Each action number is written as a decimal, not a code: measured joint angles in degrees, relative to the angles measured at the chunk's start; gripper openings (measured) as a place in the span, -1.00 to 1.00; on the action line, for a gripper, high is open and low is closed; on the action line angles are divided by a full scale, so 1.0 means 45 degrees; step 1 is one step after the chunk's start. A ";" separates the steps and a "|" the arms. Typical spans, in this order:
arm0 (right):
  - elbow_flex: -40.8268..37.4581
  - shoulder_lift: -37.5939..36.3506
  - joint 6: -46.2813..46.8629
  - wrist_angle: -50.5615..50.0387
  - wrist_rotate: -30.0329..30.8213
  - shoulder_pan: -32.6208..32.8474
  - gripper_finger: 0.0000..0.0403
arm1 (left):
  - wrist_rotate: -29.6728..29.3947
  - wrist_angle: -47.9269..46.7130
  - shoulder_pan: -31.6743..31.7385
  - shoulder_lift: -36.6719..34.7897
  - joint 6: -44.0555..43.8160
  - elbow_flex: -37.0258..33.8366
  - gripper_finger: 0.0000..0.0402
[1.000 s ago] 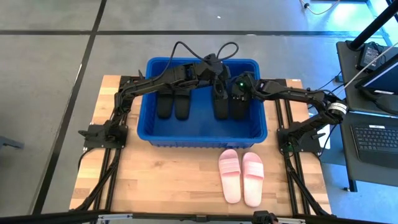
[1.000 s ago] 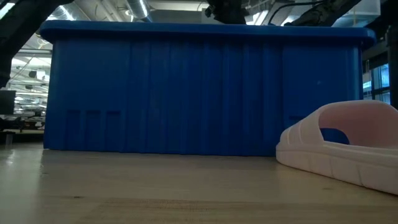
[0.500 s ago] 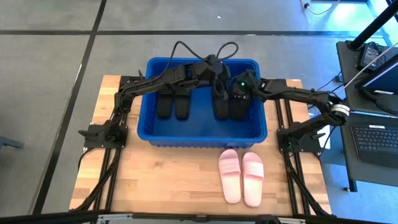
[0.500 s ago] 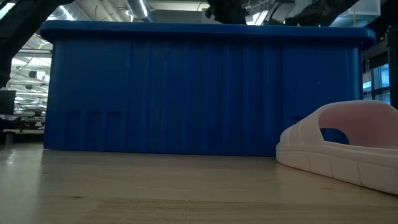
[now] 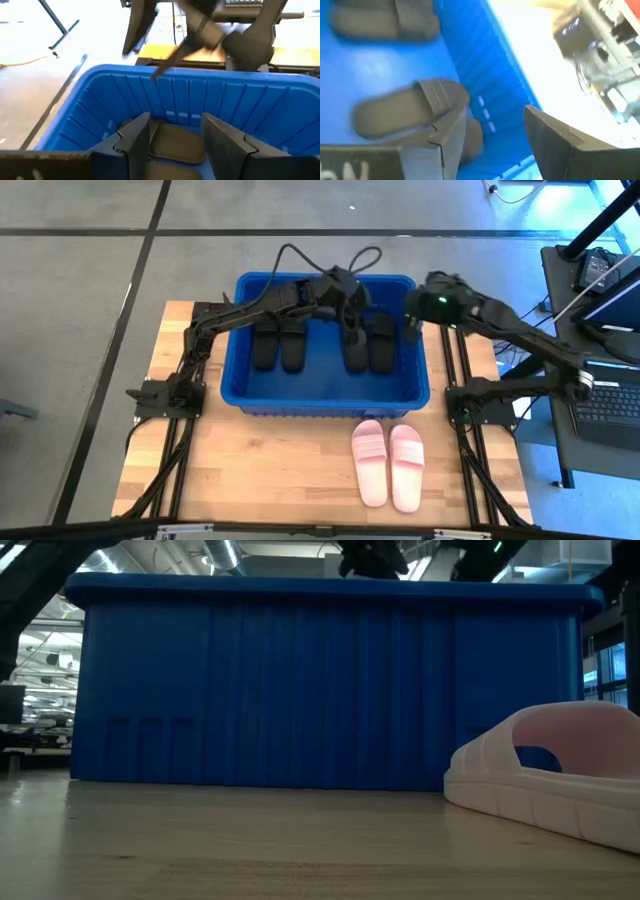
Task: Pick and place slides into bin
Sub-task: Put the pink slide into the blue bin
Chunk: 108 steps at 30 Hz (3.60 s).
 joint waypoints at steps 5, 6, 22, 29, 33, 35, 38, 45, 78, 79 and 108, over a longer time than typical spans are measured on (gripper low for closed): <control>-0.0005 -0.1801 0.1355 -0.0701 -0.1087 0.0550 0.00 | -0.0369 -0.0554 -0.0652 -0.0214 -0.0569 -0.0025 -0.15; -0.0002 -0.2093 0.1520 -0.0886 -0.1248 0.0678 0.00 | -0.0688 -0.0694 -0.0802 -0.0406 -0.0663 -0.0029 -0.15; 0.0086 -0.3842 0.3686 -0.1269 -0.2487 0.3925 0.00 | -0.7199 -0.2843 -0.4287 -0.4438 -0.2302 -0.1073 -0.15; 0.0734 -0.3430 0.4412 -0.0630 -0.2968 0.5726 0.00 | -1.0175 -0.2344 -0.6092 -0.7475 -0.4591 -0.5735 -0.15; 0.1011 -0.2621 0.4995 -0.0676 -0.2962 0.7017 0.00 | -1.0546 -0.1698 -0.6983 -0.9590 -0.5426 -0.8801 -0.15; 0.1095 -0.2099 0.5145 -0.0755 -0.2957 0.7683 0.00 | -1.0305 -0.1027 -0.7315 -1.0647 -0.5555 -1.0358 -0.15; 0.1347 -0.1349 0.5674 -0.1245 -0.2918 0.8737 0.00 | -0.9263 0.0249 -0.7660 -1.2027 -0.5538 -1.2608 -0.15; 0.2379 0.0529 0.9688 -0.4116 -0.1875 1.1666 0.00 | -0.7056 0.3711 -0.8353 -1.4705 -0.5471 -1.6872 -0.15; 0.2468 1.0474 1.7520 -0.7574 0.0243 1.7898 0.00 | -0.6842 0.7037 -0.9095 -1.6583 -0.4882 -1.8991 -0.15; 0.2468 1.0677 1.7698 -0.7650 0.0506 1.7899 0.00 | -0.6842 0.7037 -0.9095 -1.6579 -0.4880 -1.8991 -0.15; 0.3272 0.9574 1.8543 -0.8446 -0.1399 1.7546 -0.94 | -0.6847 0.7020 -0.9095 -1.6577 -0.4854 -1.8991 -0.15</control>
